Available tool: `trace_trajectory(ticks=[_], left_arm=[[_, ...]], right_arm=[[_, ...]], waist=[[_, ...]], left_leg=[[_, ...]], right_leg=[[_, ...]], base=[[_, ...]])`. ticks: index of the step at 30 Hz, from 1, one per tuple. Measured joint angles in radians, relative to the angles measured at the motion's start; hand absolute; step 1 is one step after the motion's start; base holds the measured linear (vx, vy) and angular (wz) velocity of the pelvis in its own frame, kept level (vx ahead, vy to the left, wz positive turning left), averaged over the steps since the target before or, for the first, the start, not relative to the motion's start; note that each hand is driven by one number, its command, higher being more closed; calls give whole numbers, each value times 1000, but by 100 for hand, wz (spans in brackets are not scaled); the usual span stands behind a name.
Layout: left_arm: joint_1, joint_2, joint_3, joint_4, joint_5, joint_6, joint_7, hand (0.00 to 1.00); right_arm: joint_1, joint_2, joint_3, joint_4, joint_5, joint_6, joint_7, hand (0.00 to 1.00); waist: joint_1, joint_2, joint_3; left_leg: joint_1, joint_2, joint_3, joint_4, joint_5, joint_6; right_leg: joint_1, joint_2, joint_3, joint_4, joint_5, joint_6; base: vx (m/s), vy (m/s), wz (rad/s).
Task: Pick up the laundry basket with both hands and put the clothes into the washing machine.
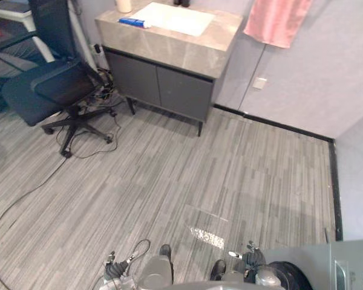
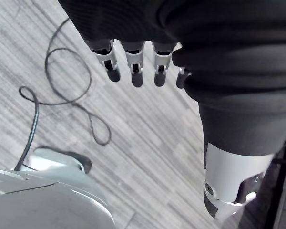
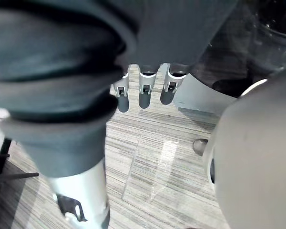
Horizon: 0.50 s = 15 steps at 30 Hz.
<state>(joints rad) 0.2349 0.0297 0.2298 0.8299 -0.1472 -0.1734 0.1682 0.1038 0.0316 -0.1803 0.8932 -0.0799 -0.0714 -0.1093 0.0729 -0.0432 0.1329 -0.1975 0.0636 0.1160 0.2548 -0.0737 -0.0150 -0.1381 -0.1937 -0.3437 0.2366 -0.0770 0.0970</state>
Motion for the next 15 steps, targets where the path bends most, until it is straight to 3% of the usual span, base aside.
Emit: trace_trajectory(ticks=[4, 6, 9, 12, 15], left_arm=[[9, 7, -5, 9, 2, -3, -16, 0], [5, 28, -37, 11, 3, -7, -24, 0], [-17, 71, -80, 54, 3, -9, -37, 0], [-59, 81, -126, 91, 5, -7, -54, 0], [-72, 60, -151, 92, 34, -8, -84, 0]], right_arm=[[-2, -2, 9, 9, 10, 0, 2, 0], [-14, -3, 27, 39, 7, 1, 3, 0], [-28, -3, 35, 75, -15, 5, 2, 0], [-4, -16, 27, 77, -36, 10, 1, 0], [-4, -17, 13, 82, -40, 8, 7, 0]], waist=[[-8, -10, -13], [-16, -16, -23], [-58, -32, -31], [-77, -29, -30], [-87, -19, -38]], left_leg=[[61, -11, 104, -61, -14, 3], [81, -11, 136, -106, -14, 3], [119, -12, 144, -145, -9, -4], [163, -6, 144, -148, -9, -5], [139, 58, 175, -27, -96, -53]], right_leg=[[-22, -38, 14, -3, 4, -6], [-16, -38, -21, -70, 24, -34], [20, -32, -60, -127, 60, -55], [49, -21, -36, -110, 62, -51], [42, 17, -3, -75, 55, -51]], base=[[-55, 96, -86], [-17, 78, -78], [49, 32, -45], [102, -39, -9], [145, -96, -30]])
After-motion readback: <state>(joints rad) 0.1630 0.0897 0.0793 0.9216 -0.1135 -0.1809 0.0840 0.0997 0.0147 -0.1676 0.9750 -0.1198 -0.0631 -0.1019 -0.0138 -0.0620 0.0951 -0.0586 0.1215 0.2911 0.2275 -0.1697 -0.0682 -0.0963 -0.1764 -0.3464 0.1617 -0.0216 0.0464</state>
